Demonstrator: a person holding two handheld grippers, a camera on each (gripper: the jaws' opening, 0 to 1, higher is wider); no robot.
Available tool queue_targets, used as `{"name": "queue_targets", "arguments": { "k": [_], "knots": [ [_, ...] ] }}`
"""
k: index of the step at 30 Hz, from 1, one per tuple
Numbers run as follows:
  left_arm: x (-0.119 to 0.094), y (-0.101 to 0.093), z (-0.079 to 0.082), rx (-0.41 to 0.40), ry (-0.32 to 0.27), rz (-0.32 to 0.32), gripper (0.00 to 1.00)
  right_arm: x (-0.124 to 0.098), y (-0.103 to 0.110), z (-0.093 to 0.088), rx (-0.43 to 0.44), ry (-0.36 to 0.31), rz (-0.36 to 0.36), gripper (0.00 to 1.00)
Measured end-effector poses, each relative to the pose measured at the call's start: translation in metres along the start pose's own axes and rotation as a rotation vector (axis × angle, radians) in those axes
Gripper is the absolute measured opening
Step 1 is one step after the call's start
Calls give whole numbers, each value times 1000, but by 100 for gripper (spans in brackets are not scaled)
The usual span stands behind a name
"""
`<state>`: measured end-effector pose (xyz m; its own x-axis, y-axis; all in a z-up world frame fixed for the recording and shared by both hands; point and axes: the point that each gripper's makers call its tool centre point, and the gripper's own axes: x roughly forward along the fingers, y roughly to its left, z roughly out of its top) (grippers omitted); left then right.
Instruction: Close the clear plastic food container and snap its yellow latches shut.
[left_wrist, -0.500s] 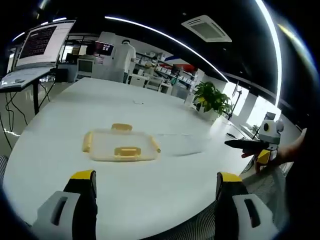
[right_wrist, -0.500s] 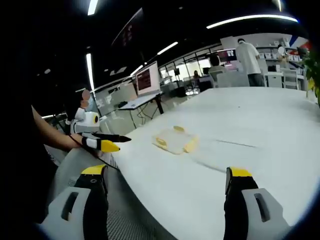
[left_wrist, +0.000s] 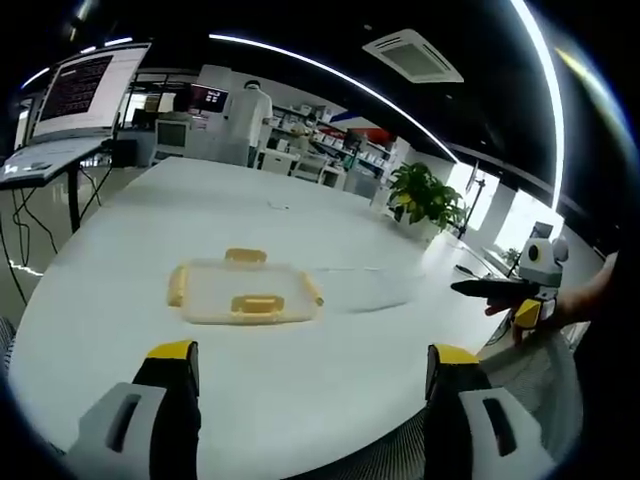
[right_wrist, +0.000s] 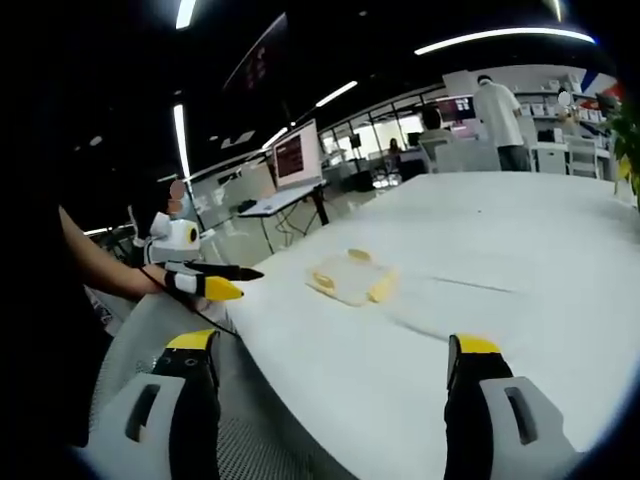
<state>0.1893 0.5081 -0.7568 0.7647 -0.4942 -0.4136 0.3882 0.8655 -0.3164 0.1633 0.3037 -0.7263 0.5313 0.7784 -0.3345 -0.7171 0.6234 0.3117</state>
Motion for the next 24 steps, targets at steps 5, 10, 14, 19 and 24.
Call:
{"name": "queue_targets", "arguments": {
  "k": [5, 10, 14, 19, 24],
  "knots": [
    [-1, -3, 5, 28, -7, -9, 89, -1, -3, 5, 2, -13, -6, 92],
    [1, -9, 2, 92, 53, -30, 77, -1, -1, 11, -29, -11, 2, 85],
    [-2, -16, 6, 162, 76, -49, 72, -1, 1, 18, -40, -20, 13, 83],
    [-8, -27, 12, 163, 79, -64, 65, -5, 8, 18, -54, -1, 56, 77],
    [-12, -32, 27, 214, 93, -91, 57, -4, 12, 40, -54, -39, 58, 75]
  ]
}}
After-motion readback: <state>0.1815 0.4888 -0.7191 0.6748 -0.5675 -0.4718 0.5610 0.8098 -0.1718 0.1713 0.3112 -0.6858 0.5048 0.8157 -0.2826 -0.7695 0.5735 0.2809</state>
